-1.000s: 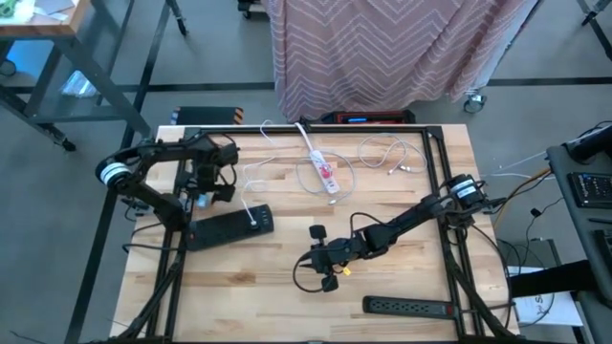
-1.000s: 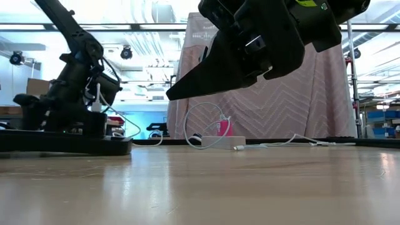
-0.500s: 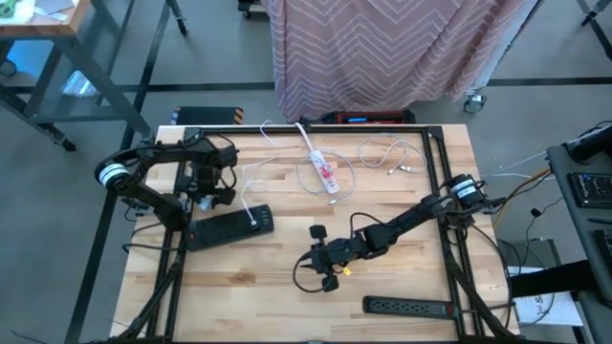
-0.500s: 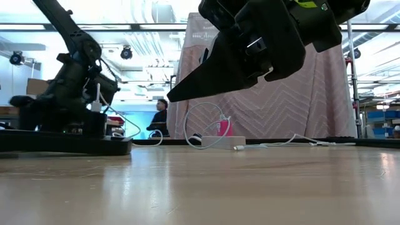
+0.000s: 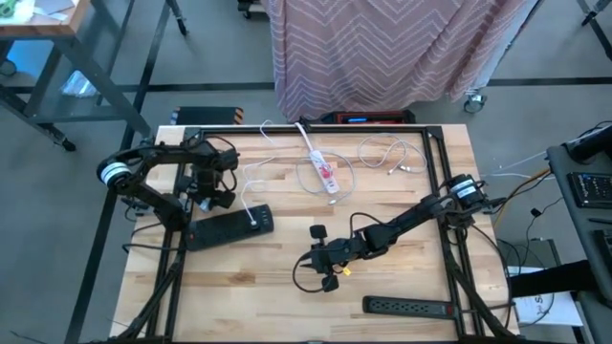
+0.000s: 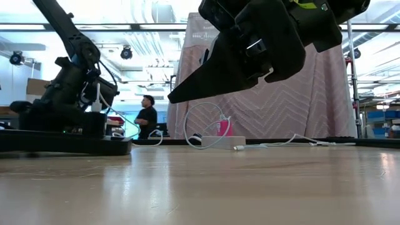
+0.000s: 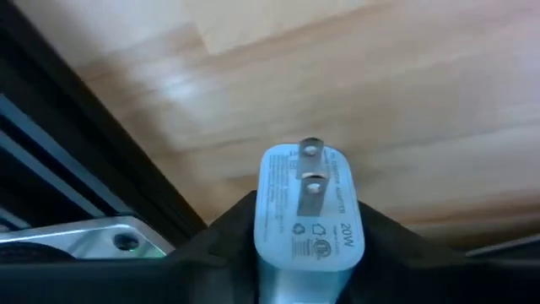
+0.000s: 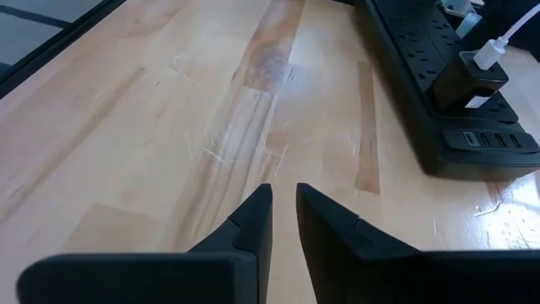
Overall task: Insert USB
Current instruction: Insert the white charger cable to the white charger adapter
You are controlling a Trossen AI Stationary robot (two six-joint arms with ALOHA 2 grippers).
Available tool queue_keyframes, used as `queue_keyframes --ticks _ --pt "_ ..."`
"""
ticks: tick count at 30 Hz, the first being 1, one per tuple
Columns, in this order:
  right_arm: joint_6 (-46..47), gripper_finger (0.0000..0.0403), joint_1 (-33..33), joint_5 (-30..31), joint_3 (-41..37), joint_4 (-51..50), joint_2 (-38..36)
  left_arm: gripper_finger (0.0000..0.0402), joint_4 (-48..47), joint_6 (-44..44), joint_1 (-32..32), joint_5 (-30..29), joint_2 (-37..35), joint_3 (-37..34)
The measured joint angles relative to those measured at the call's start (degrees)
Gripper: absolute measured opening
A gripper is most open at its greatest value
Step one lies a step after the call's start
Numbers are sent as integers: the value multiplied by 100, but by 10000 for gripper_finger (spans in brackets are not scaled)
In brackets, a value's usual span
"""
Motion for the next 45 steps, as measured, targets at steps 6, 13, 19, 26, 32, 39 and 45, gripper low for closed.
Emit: queue_keyframes --ticks 6,13,19,26,32,39,45 --pt "0 35 0 12 -4 -66 -97 98 -123 201 -40 142 -30 -57" --pt "336 34 13 757 -2 -1402 -949 98 -347 689 -365 -152 -872 447" --pt "2554 47 -256 1991 -2 -3673 -2054 98 561 1023 -608 -165 -2228 939" --pt "3553 95 -1396 1908 -2 -5620 -2805 98 2903 1097 -788 256 -3465 618" --pt "3563 135 -2969 1248 -16 -6829 -2868 98 4839 941 -973 1057 -3711 48" --pt "2333 144 -4919 -406 -79 -7316 -2390 98 6882 937 -1559 1095 -3490 -666" --pt "1264 131 -5752 38 -78 -7997 -1825 98 7520 954 -2017 1130 -3424 -991"
